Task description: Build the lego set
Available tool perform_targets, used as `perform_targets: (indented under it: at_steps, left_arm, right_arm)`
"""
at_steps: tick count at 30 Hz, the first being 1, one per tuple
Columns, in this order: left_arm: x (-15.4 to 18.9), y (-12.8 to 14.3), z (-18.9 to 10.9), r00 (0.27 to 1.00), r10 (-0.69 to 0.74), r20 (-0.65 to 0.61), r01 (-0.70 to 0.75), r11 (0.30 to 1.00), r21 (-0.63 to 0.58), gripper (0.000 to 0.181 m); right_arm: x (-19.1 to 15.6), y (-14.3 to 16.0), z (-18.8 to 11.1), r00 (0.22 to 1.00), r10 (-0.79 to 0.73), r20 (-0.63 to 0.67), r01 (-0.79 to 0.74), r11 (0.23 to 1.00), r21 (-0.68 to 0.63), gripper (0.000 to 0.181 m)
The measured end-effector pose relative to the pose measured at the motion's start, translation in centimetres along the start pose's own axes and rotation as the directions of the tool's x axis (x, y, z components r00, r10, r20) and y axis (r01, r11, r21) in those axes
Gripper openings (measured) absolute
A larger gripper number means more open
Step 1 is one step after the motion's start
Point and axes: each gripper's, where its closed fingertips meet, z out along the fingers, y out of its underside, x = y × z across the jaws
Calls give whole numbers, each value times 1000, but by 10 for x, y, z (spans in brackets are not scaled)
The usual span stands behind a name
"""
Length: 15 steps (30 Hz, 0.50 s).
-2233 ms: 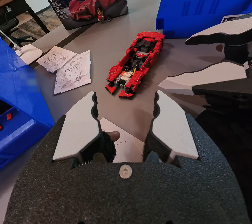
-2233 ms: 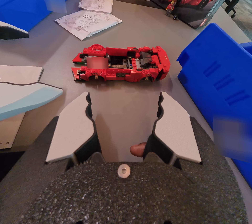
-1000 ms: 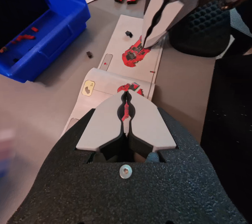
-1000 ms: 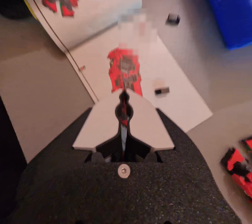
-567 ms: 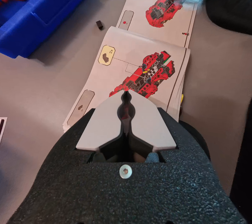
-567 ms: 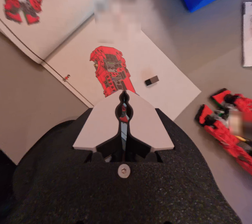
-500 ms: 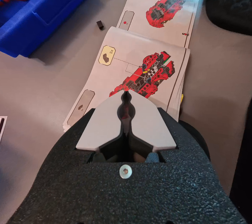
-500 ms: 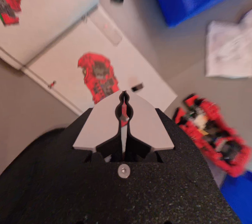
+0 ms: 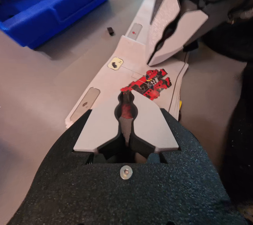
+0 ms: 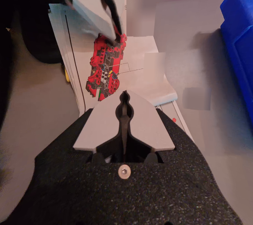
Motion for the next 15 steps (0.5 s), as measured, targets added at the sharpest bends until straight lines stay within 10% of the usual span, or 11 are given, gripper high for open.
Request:
perform_targets:
  at_steps: [5,15]
  left_arm:
    - [-26,-12,-24,989,-142,33,135,980,149,8]
    - [-40,19,-18,981,-44,188,55,997,-52,21]
  right_arm:
    - [0,0,0,1000,2,-10,-2,1000,2,1]
    - [-1,0,0,999,34,12,-34,999,4,1]
